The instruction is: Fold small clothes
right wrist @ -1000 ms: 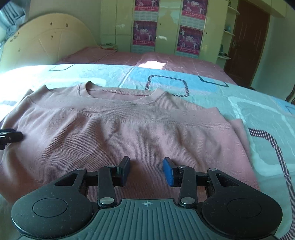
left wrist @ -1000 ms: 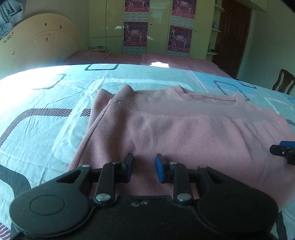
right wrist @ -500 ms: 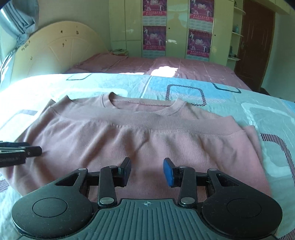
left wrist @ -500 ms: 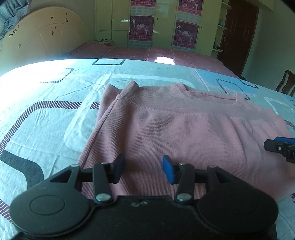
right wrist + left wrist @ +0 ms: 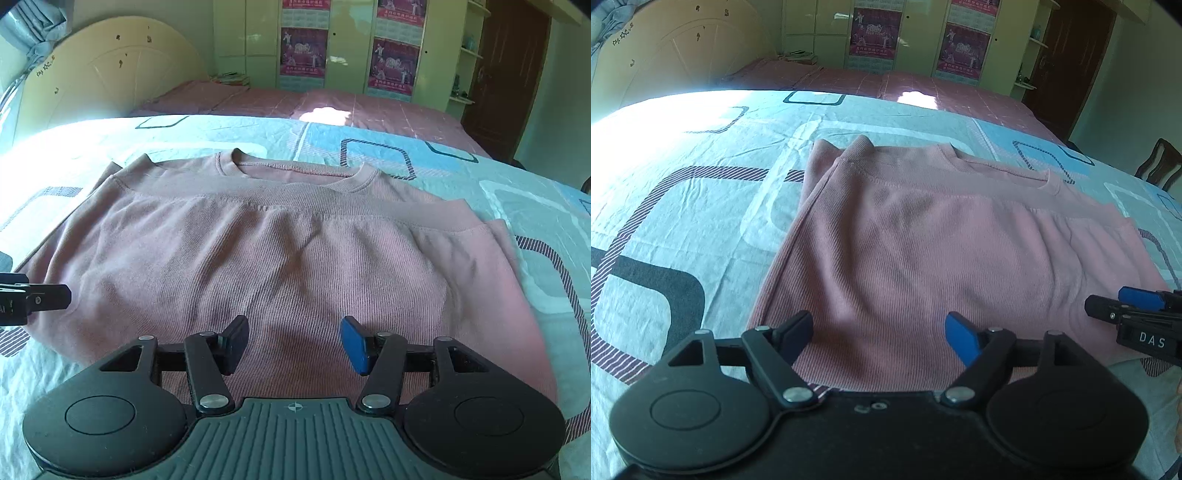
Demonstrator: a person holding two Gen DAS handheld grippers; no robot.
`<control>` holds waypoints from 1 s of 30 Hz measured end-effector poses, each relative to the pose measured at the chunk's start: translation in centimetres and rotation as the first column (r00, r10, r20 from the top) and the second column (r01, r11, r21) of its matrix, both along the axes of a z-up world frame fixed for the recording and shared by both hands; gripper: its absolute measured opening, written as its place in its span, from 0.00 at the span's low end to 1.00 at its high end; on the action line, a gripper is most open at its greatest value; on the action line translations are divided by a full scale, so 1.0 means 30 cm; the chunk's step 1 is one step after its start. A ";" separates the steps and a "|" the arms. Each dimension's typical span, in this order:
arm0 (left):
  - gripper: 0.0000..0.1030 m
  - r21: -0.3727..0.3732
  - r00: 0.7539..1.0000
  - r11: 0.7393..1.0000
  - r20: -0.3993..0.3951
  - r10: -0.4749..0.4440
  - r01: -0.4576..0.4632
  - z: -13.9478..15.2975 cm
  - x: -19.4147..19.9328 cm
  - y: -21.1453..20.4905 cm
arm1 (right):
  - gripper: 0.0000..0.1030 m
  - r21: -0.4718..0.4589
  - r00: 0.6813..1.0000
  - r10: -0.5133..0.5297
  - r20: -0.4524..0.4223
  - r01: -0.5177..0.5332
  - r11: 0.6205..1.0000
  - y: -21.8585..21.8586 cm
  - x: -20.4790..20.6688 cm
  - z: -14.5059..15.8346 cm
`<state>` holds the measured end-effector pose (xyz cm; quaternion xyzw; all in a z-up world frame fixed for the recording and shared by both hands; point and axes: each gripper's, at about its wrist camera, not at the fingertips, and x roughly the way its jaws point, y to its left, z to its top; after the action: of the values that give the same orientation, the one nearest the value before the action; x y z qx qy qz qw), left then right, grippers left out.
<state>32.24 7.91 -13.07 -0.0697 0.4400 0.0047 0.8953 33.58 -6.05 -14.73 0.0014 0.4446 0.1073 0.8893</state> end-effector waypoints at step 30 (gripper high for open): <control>0.14 -0.716 0.934 0.650 -0.008 0.358 -0.255 -0.288 0.101 0.241 | 0.53 -0.016 0.993 -0.121 -0.004 0.121 0.992 0.055 0.153 -0.067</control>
<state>35.25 15.13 -21.71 -0.4804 0.3284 -0.0174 0.8131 38.18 -4.41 -16.75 0.0218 0.4468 0.0496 0.8930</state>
